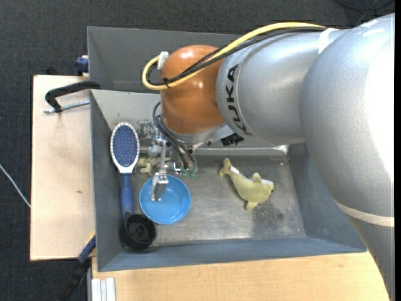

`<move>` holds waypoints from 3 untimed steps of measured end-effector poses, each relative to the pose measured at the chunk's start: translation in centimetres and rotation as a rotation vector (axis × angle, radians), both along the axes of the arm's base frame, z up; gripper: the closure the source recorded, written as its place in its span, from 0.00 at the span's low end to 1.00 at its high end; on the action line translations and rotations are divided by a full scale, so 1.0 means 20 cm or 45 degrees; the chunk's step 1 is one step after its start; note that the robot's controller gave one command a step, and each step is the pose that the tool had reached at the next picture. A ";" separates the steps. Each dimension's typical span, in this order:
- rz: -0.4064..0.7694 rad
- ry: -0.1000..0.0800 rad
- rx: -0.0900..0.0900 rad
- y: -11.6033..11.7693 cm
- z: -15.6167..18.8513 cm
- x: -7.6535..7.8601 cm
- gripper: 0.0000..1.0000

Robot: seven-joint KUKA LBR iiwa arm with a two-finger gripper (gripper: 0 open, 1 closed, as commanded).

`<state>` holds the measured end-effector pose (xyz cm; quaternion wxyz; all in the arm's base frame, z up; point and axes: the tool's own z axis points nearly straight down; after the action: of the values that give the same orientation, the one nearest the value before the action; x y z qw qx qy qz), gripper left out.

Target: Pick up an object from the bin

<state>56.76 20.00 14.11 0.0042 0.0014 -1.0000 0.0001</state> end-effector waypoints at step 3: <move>0.279 -0.025 0.003 -0.14 0.21 0.18 1.00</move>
Offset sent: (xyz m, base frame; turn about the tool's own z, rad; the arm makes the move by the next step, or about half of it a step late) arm 0.0340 -0.0348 -0.0711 -0.2744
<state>60.44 17.25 18.31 -0.0058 0.1106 -0.9938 -0.0005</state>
